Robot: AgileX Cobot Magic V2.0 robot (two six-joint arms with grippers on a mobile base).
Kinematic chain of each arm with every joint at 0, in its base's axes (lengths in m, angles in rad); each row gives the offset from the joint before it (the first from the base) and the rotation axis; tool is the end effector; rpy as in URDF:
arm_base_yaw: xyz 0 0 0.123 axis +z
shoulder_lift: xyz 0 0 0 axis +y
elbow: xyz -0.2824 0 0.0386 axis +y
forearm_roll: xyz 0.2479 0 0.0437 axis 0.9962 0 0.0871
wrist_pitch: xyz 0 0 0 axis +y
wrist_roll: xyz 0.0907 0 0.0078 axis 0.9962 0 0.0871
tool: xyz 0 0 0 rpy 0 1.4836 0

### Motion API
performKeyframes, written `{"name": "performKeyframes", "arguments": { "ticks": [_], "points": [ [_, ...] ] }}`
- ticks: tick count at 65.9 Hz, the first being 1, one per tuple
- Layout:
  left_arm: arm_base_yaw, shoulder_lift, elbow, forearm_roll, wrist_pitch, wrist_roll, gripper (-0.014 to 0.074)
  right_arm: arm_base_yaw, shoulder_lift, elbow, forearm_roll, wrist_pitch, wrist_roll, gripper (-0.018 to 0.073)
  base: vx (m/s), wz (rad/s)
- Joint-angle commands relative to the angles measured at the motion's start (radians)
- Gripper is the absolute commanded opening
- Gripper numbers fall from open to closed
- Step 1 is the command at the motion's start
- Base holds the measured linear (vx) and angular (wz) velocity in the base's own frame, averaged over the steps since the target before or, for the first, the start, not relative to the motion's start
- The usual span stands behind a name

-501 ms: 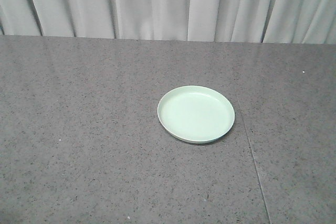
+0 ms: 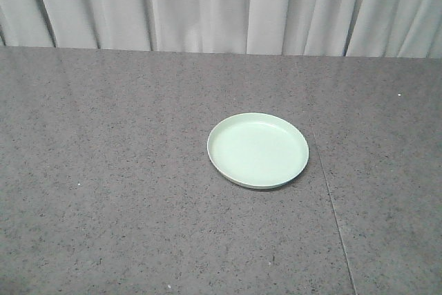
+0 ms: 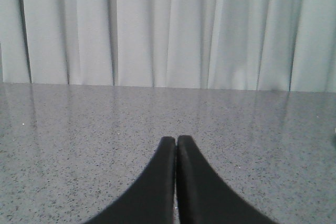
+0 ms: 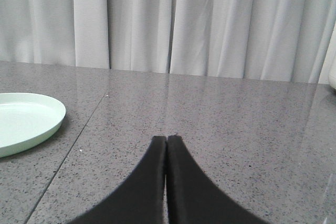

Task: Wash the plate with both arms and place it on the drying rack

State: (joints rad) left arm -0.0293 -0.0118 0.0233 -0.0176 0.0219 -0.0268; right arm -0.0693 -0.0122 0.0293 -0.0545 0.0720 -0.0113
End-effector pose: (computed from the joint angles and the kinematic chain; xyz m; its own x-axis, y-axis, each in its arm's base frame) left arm 0.0564 -0.0017 0.2039 0.0524 -0.0459 -0.9976 0.0320 0.9985 -0.0443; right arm 0.0566 -0.0043 0.1973 -0.0066 -0.0653 -0.9978 0.0729 0.9952 -0.0656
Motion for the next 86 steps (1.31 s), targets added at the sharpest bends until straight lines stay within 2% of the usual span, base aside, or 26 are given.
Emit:
{"name": "performKeyframes", "arguments": {
  "ticks": [1, 19, 29, 39, 51, 58, 77, 86],
  "points": [
    [-0.006, -0.012, -0.028, -0.008, -0.077, 0.0, -0.0007, -0.004, -0.004, 0.001, -0.002, -0.072, -0.004, -0.0004, 0.0, 0.0],
    [-0.006, -0.012, -0.028, -0.008, -0.077, 0.0, -0.0007, -0.004, -0.004, 0.001, 0.001, -0.082, -0.002, -0.0004, 0.0, 0.0],
    [-0.006, -0.012, -0.028, -0.008, -0.077, 0.0, -0.0007, -0.004, -0.004, 0.0, 0.074, -0.094, 0.047, -0.0004, 0.0, 0.0],
    [-0.006, -0.012, -0.028, -0.008, -0.077, 0.0, -0.0007, -0.004, -0.002, -0.071, 0.08, -0.096, 0.035, -0.0001, 0.0, 0.0],
    [-0.006, -0.012, -0.028, -0.008, -0.077, 0.0, -0.0007, -0.004, 0.097, -0.302, 0.063, 0.085, 0.021, -0.0001, 0.0, 0.0],
    [-0.006, -0.012, -0.028, -0.008, -0.077, 0.0, -0.0007, -0.004, 0.201, -0.454, 0.071, 0.2, -0.035, -0.0001, 0.0, 0.0],
    [-0.006, -0.012, -0.028, -0.008, -0.077, 0.0, -0.0007, -0.004, 0.54, -0.806, 0.195, 0.552, -0.171, 0.0001, 0.0, 0.0],
    [-0.006, -0.012, -0.028, -0.008, -0.077, 0.0, -0.0007, -0.004, 0.694, -0.921, 0.256, 0.674, -0.254, 0.0043, 0.0, 0.0]
  ]
}}
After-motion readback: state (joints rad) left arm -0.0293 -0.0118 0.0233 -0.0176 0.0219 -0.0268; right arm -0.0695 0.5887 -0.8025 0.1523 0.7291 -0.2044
